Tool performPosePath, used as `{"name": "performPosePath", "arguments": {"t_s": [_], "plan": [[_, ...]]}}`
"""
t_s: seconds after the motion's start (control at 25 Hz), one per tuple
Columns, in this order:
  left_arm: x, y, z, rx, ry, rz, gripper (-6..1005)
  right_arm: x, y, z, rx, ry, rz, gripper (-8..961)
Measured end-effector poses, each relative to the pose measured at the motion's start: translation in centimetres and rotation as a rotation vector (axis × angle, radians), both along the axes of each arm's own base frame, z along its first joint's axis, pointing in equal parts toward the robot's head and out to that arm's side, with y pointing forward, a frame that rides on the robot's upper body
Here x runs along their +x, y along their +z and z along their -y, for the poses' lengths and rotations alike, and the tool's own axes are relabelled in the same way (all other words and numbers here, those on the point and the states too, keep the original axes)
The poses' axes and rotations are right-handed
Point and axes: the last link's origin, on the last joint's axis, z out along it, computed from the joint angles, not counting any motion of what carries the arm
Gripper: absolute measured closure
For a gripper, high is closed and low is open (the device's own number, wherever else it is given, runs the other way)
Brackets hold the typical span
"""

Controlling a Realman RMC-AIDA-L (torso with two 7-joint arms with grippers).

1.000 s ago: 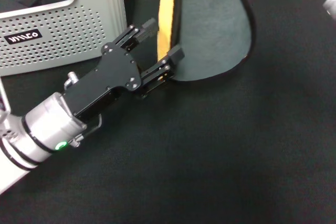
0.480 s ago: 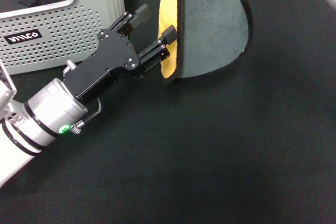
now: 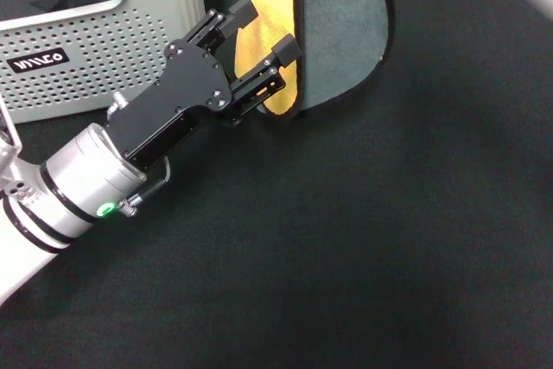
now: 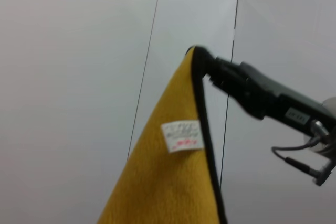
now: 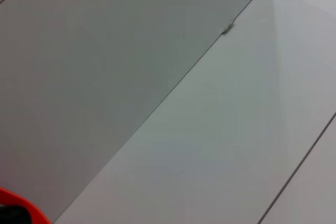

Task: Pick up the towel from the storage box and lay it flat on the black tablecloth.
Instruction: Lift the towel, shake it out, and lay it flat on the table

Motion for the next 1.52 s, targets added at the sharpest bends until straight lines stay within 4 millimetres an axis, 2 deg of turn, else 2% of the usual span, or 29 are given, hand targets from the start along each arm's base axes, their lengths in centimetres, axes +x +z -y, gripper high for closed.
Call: {"name": "performPosePath", "arguments": {"t_s": [0.16,0.56,0.92,1.36,1.52], "plan": [[-0.1,0.0,-0.1,0.010,0.008,-0.013,229,-0.3,-0.2,-0.2,-0.013,0.001,-0.010,939],[0.0,-0.6,-1.8,0.012,0.053,-0.066,230,-1.2,-1.5,-0.7,-0.061,0.011,-0.016,939],[0.3,-0.5,-2.2,0.013,0.050,-0.062,231,-1.5,-2.3,-1.5,-0.084,0.003,-0.021,939],[0.2,-0.9,-3.4,0.019,0.094,-0.105,233,-2.1,-2.5,-1.2,-0.101,0.019,-0.031,938],[-0.6,-0.8,-3.6,0.035,0.147,-0.109,233,-2.2,-2.4,-1.0,-0.099,0.022,-0.035,938]]}}
